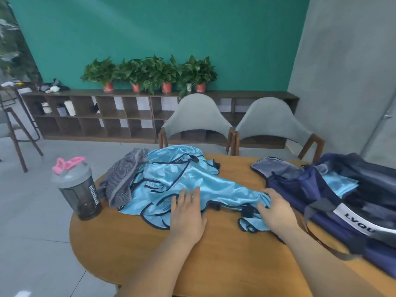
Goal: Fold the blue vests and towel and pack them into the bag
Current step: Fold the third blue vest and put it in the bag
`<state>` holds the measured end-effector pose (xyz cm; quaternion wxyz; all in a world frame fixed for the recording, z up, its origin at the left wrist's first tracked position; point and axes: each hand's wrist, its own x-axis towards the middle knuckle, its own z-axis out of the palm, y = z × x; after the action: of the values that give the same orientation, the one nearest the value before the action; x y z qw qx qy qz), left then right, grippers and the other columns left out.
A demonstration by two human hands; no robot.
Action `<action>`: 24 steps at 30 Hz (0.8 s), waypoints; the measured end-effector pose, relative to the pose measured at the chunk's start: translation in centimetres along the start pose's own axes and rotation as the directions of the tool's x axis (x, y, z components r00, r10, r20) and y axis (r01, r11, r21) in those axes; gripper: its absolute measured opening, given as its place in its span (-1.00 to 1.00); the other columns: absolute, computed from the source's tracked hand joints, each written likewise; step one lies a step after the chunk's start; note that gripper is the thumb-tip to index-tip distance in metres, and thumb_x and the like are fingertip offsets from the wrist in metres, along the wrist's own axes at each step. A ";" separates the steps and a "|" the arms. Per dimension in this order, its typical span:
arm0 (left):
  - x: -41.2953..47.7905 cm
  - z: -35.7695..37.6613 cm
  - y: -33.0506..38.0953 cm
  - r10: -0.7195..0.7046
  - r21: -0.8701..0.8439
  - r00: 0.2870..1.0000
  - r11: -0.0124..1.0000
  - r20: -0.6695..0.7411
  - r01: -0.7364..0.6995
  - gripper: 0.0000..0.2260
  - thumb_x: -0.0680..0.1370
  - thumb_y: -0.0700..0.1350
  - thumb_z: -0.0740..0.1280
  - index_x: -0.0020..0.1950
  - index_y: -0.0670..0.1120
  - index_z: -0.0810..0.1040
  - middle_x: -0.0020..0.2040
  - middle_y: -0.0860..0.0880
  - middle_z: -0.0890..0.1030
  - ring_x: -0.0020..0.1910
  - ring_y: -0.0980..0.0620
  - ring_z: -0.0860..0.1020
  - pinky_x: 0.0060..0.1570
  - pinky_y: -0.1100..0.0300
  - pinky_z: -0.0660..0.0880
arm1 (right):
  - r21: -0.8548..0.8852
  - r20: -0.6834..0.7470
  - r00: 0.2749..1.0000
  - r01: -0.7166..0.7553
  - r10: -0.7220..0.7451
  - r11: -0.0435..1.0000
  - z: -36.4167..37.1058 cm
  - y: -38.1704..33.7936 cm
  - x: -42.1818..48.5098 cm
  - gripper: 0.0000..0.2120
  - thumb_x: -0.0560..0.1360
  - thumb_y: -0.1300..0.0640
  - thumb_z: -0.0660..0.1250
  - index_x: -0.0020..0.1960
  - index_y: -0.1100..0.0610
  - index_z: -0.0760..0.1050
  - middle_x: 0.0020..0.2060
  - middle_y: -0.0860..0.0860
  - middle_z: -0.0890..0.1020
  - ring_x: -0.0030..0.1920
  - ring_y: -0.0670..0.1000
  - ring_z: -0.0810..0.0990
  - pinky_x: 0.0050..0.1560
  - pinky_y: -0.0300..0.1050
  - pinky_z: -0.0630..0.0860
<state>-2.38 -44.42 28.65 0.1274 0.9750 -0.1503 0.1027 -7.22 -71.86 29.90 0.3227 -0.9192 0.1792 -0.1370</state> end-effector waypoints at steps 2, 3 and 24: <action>0.2 0.1 0.5 -0.012 0.062 1.000 0.998 0.006 0.011 -0.47 0.68 0.14 0.21 0.62 0.03 0.24 0.46 0.04 0.46 0.50 -0.02 0.37 0.60 -0.07 0.09 | -0.078 0.057 0.990 0.136 -0.131 0.988 1.2 0.5 -0.6 -0.61 0.48 -0.08 0.43 0.29 -0.10 0.53 0.10 -0.09 0.62 0.14 0.06 0.59 0.12 0.05 0.55; 0.2 0.0 0.7 -0.007 0.078 1.000 0.997 -0.001 0.007 -0.59 0.69 0.10 0.21 0.53 0.04 0.38 0.33 0.06 0.52 0.39 -0.02 0.45 0.54 -0.03 0.17 | -0.144 0.070 0.982 0.186 -0.177 0.972 1.7 0.5 -1.0 -0.58 0.48 -0.15 0.41 0.32 -0.12 0.53 0.12 -0.11 0.61 0.15 0.05 0.57 0.14 0.05 0.54; -3.1 1.4 2.1 0.415 -0.266 0.910 0.874 -0.029 -0.407 -0.77 0.62 -0.06 0.11 0.14 -0.02 0.52 0.06 0.08 0.46 0.00 0.06 0.48 0.00 0.08 0.52 | 0.195 0.439 0.841 0.253 -0.315 0.948 2.6 -6.3 1.1 -0.76 0.69 -0.01 0.30 0.32 -0.24 0.53 0.11 -0.30 0.65 -0.02 -0.36 0.61 0.08 -0.27 0.56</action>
<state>-5.70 -45.87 27.07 0.2301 0.8962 -0.3679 0.0923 -3.82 -66.34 32.15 0.3910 -0.9185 -0.0509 0.0295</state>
